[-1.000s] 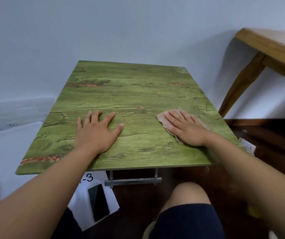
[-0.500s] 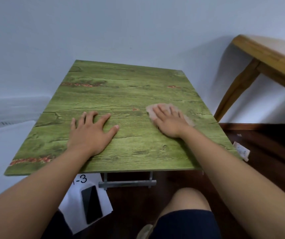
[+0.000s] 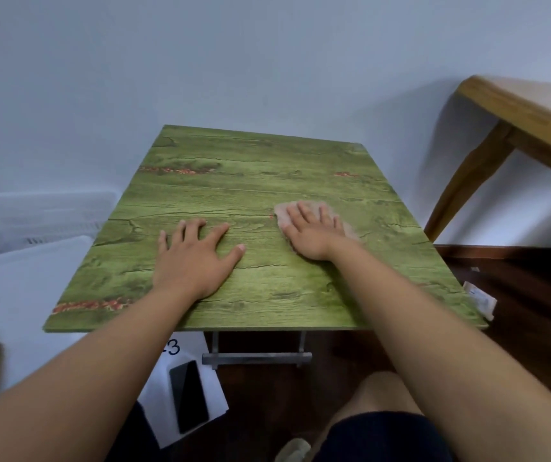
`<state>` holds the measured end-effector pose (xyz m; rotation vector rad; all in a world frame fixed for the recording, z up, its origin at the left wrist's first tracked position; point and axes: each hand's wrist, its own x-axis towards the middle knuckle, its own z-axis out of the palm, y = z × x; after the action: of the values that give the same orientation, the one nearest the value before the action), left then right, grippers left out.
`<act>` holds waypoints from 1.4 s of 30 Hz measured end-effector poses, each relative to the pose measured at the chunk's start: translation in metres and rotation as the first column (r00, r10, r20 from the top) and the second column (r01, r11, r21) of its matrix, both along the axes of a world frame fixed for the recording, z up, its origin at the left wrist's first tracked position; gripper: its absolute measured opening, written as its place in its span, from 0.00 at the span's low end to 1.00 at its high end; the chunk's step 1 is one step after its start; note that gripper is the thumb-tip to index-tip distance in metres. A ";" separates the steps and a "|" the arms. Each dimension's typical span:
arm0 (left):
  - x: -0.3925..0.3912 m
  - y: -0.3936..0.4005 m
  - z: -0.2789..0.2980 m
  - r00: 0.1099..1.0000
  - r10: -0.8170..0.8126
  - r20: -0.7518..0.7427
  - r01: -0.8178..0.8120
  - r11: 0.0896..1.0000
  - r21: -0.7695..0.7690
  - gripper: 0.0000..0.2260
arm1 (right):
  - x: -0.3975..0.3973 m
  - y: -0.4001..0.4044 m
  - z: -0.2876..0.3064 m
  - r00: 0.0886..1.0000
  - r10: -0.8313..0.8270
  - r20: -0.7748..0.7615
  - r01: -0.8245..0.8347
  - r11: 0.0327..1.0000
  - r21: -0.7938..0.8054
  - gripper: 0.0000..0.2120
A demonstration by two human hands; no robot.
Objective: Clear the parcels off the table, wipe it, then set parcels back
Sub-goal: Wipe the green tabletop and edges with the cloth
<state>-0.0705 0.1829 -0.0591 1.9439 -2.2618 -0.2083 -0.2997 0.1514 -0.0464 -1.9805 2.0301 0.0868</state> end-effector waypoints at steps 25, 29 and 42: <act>0.002 -0.002 -0.007 0.940 0.081 -0.331 -0.155 0.966 -0.205 0.19 | 0.038 0.016 -0.004 0.934 0.355 -0.045 -0.356 0.934 -0.009 0.29; 0.006 -0.002 0.000 0.793 0.060 -0.607 -0.223 0.955 -0.196 0.17 | 0.036 -0.015 -0.001 0.988 0.151 -0.041 -0.151 0.988 0.002 0.29; 0.053 0.011 0.026 -0.007 0.164 -0.986 -0.310 0.938 0.158 0.09 | 0.102 0.016 -0.003 0.939 0.342 -0.026 -0.342 0.940 -0.012 0.28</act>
<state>-0.0175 0.1938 -0.0327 1.2205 -0.8561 -1.0190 -0.1972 0.1679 -0.0495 -2.3332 1.6810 0.1697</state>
